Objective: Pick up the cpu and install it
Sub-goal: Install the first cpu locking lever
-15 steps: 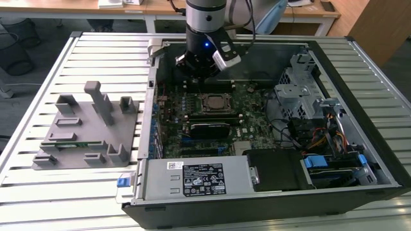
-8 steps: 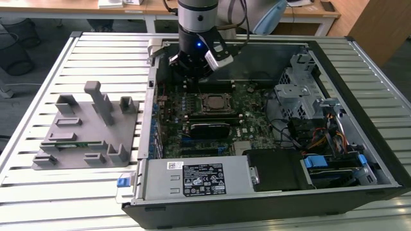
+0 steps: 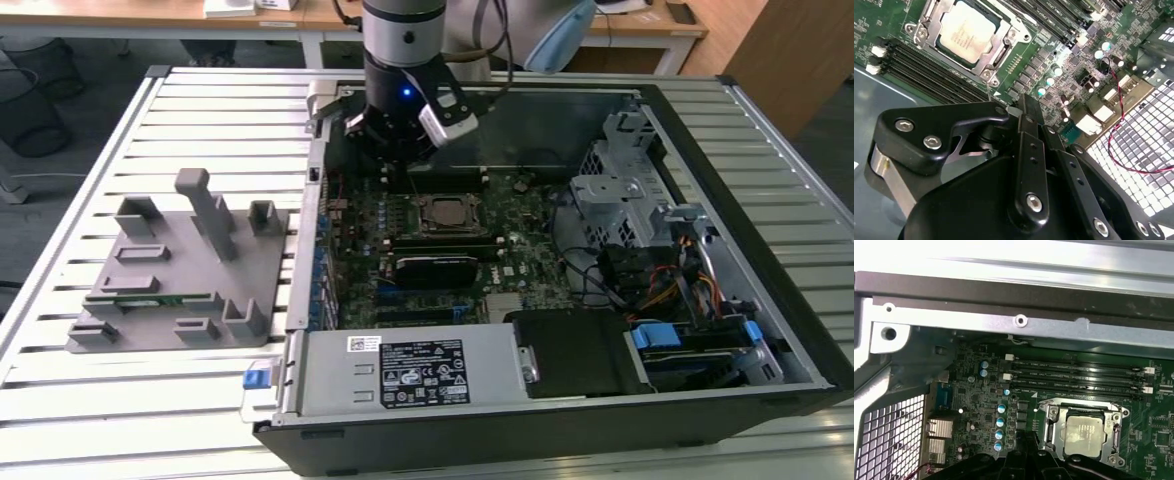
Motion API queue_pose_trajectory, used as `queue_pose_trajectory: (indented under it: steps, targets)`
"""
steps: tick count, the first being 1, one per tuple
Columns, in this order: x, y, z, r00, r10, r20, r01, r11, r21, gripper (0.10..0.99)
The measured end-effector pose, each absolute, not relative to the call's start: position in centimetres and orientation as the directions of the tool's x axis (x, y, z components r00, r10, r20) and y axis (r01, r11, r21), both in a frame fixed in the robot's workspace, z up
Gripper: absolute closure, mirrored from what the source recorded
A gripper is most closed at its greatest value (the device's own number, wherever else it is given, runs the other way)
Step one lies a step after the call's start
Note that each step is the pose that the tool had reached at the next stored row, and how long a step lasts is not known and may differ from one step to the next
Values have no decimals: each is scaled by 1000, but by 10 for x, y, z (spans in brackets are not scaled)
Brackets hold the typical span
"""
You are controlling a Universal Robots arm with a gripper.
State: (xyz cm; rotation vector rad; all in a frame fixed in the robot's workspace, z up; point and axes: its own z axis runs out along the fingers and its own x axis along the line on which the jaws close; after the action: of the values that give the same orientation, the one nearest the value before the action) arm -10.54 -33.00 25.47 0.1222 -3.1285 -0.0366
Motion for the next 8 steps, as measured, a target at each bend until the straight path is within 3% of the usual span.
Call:
queue_pose_trajectory:
  steps: [8]
  targets:
    - [-108,-324,255,-997,-78,9,-78,997,24,980]
